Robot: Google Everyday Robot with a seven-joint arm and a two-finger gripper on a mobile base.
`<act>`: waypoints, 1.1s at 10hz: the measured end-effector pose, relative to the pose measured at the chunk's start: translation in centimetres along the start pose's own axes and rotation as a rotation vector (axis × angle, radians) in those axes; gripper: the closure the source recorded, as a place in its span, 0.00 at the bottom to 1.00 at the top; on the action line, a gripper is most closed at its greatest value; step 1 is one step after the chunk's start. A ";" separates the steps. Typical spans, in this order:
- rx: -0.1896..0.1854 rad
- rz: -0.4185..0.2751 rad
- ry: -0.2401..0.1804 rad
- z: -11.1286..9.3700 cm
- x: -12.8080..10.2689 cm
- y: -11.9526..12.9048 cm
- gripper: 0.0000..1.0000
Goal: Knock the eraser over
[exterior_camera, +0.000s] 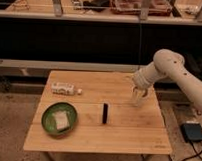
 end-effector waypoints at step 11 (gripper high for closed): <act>-0.157 -0.072 -0.167 8.7 -1.6 15.7 1.00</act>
